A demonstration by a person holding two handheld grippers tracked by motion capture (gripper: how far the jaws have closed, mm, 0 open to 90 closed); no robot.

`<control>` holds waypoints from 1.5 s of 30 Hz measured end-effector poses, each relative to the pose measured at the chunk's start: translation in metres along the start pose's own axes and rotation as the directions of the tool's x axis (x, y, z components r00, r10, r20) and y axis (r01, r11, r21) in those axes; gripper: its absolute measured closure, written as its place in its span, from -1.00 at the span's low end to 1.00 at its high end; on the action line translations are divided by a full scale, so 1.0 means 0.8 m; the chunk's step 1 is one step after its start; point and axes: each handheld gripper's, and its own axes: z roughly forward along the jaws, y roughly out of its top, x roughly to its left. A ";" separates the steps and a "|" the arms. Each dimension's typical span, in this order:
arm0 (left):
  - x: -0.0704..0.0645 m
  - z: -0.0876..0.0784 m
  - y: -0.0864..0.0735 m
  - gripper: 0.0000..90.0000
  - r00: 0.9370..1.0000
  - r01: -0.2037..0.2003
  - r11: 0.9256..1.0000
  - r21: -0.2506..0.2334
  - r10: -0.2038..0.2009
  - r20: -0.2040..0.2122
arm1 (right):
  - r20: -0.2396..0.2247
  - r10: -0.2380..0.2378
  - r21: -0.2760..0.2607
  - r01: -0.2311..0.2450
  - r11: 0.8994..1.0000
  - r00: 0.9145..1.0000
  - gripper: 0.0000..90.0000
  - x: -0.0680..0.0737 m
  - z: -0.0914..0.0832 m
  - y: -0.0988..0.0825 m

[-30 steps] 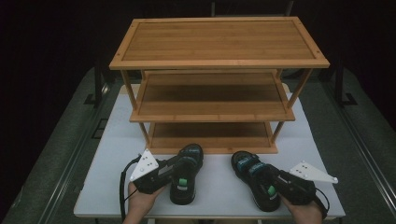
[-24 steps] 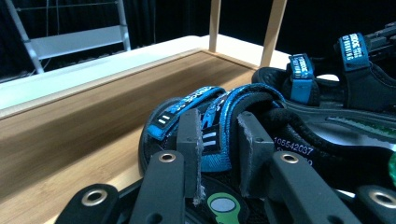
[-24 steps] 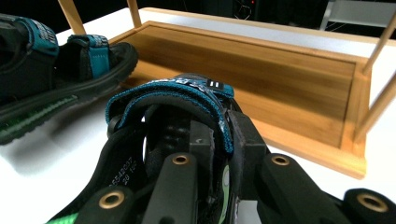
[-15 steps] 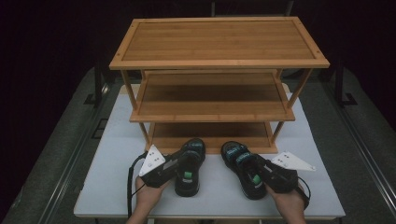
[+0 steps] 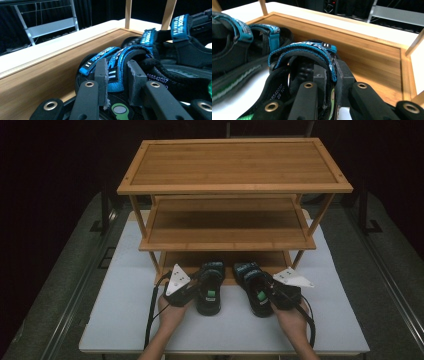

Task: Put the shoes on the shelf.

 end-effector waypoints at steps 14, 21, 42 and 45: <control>0.002 0.020 0.000 0.57 1.000 -0.008 1.000 0.015 0.007 0.029 | 0.022 0.004 -0.007 -0.004 1.000 1.000 0.68 0.006 0.033 0.002; 0.002 0.018 0.002 0.42 0.999 0.004 1.000 0.023 -0.005 0.044 | 0.005 -0.048 0.004 0.048 0.999 0.999 0.46 0.004 0.031 0.003; -0.003 -0.001 0.015 0.01 0.995 0.017 1.000 0.006 -0.018 0.095 | -0.070 -0.019 -0.010 0.018 1.000 0.997 0.06 -0.008 0.009 0.003; -0.006 -0.008 0.016 -0.02 0.994 0.018 1.000 0.006 -0.019 0.108 | -0.078 -0.012 -0.015 0.010 1.000 0.997 0.03 -0.011 0.004 0.002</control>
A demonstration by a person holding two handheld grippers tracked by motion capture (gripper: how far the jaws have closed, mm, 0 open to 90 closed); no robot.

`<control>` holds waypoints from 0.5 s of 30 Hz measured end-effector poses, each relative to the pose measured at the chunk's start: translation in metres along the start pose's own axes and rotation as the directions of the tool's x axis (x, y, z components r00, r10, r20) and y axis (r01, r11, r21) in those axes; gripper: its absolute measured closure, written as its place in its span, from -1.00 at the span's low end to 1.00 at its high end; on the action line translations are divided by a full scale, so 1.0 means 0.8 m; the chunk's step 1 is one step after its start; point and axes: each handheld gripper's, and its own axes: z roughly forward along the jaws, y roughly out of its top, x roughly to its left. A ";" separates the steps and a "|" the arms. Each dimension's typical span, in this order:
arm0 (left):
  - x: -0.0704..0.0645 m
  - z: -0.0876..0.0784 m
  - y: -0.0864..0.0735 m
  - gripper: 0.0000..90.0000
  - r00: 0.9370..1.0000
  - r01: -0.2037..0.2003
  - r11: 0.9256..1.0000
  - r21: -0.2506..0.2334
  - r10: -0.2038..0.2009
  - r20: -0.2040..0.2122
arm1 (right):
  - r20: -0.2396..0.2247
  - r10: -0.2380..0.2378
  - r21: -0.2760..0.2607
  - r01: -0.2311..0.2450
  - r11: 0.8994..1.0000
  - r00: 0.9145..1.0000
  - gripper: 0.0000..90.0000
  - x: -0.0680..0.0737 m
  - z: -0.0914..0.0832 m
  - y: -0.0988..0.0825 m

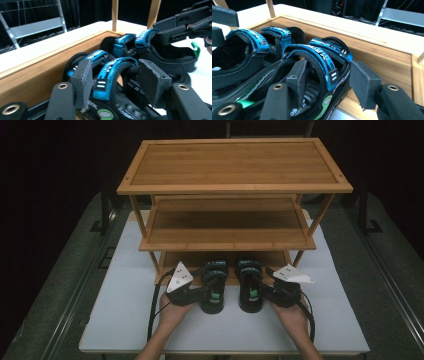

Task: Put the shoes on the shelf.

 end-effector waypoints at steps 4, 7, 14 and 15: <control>-0.003 -0.011 0.002 -0.14 0.999 0.016 1.000 -0.014 -0.016 0.029 | -0.051 0.031 -0.024 -0.032 0.999 0.998 -0.08 -0.009 -0.019 -0.002; -0.006 -0.020 0.002 -0.18 0.999 0.011 1.000 -0.014 -0.010 0.044 | -0.066 0.022 -0.023 -0.024 0.999 0.998 -0.14 -0.009 -0.027 -0.005; -0.010 -0.055 -0.010 -0.51 0.999 0.004 1.000 0.000 -0.004 0.054 | -0.163 0.042 -0.029 -0.047 0.998 0.986 -0.37 -0.015 -0.062 -0.027; -0.010 -0.055 -0.010 -0.53 0.999 0.004 1.000 0.000 -0.004 0.054 | -0.163 0.042 -0.029 -0.047 0.998 0.986 -0.37 -0.015 -0.062 -0.027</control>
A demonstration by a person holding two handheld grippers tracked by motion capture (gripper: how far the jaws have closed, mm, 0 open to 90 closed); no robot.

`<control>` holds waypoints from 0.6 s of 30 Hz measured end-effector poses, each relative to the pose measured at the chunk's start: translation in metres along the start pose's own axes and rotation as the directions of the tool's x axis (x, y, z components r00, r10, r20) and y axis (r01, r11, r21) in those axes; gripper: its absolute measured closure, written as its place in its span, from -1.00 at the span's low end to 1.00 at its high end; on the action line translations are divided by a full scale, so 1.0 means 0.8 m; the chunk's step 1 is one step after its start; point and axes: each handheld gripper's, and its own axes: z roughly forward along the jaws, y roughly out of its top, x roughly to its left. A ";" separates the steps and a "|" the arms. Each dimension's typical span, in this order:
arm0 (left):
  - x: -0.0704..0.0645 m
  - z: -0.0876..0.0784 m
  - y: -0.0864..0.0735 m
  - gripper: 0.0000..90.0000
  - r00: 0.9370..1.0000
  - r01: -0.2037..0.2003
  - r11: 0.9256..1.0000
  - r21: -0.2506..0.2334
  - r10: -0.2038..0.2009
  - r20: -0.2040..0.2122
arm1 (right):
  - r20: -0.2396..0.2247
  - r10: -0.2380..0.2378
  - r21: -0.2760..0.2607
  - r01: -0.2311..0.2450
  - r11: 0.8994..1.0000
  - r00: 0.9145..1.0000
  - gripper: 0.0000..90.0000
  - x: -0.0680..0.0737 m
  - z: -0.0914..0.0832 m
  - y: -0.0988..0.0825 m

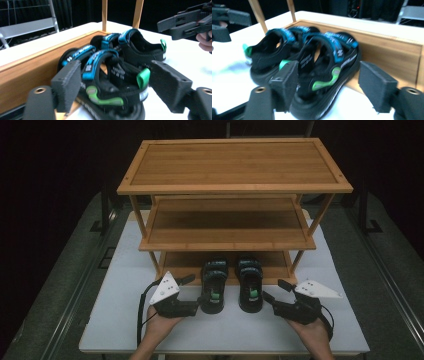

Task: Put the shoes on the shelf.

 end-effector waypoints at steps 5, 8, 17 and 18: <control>-0.004 -0.005 -0.024 -0.62 1.000 -0.001 0.997 0.074 0.000 0.011 | -0.041 -0.065 0.094 0.068 0.993 0.997 -0.52 0.013 0.000 -0.020; -0.006 0.003 -0.035 -0.62 1.000 0.002 0.992 0.130 -0.005 0.026 | -0.053 -0.089 0.149 0.096 0.984 0.995 -0.55 0.020 0.010 -0.029; -0.009 0.030 -0.047 -0.62 1.000 -0.018 0.970 0.242 0.014 0.018 | -0.048 -0.112 0.246 0.121 0.962 0.992 -0.59 0.033 0.040 -0.039; -0.009 0.030 -0.047 -0.63 1.000 -0.018 0.970 0.242 0.014 0.018 | -0.048 -0.112 0.246 0.121 0.962 0.992 -0.59 0.033 0.040 -0.039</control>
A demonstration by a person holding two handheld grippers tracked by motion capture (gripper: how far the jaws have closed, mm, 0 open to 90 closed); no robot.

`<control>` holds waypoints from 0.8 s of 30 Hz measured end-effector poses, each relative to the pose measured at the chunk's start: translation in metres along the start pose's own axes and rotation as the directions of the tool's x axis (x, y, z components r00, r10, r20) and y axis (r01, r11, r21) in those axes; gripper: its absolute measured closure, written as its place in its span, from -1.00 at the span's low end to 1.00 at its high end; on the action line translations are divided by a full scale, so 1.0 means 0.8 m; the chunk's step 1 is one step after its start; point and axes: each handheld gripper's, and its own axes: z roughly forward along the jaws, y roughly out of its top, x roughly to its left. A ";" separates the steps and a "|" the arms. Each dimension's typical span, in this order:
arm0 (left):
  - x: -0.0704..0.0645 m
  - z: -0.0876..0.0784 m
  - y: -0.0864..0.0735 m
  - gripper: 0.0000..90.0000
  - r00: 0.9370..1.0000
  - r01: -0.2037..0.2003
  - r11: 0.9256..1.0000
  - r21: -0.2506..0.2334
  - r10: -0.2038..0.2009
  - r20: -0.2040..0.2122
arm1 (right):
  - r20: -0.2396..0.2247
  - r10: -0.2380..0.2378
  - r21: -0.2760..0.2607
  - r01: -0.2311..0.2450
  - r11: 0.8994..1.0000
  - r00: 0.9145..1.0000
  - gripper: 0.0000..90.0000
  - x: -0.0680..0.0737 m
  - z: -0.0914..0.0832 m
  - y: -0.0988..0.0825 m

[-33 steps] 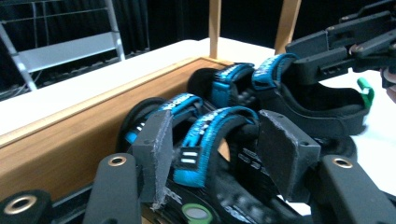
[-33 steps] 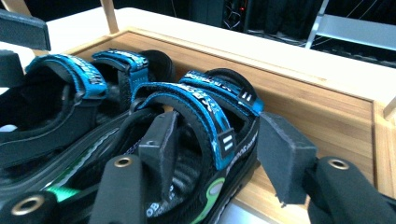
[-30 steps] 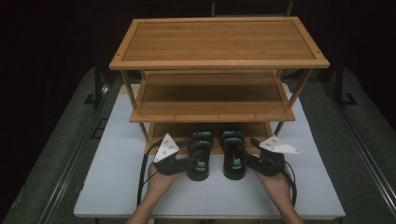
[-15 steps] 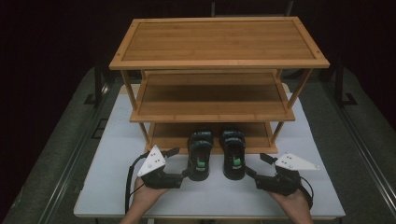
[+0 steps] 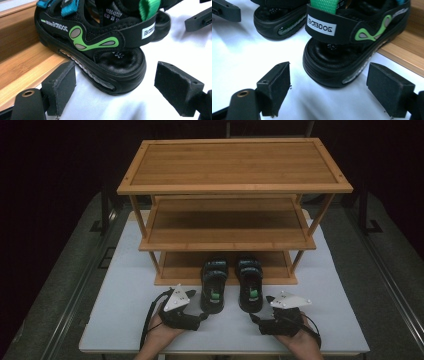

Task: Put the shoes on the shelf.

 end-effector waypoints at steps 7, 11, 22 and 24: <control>-0.002 0.012 0.005 -0.62 1.000 -0.015 0.999 0.052 0.014 0.010 | 0.035 -0.022 0.061 0.020 0.998 0.999 -0.58 0.003 0.017 0.003; -0.003 0.020 0.007 -0.52 1.000 -0.028 0.994 0.103 0.029 -0.005 | 0.060 -0.041 0.071 0.036 0.997 0.997 -0.54 0.005 0.022 0.004; 0.003 0.020 0.010 -0.46 1.000 0.017 0.997 0.077 -0.019 0.019 | 0.039 -0.045 0.082 0.042 0.996 0.998 -0.48 -0.004 0.020 0.011; 0.005 0.019 0.015 -0.45 0.999 0.024 0.998 0.058 -0.025 0.024 | 0.014 -0.032 0.075 0.031 0.997 0.999 -0.47 -0.010 0.016 0.018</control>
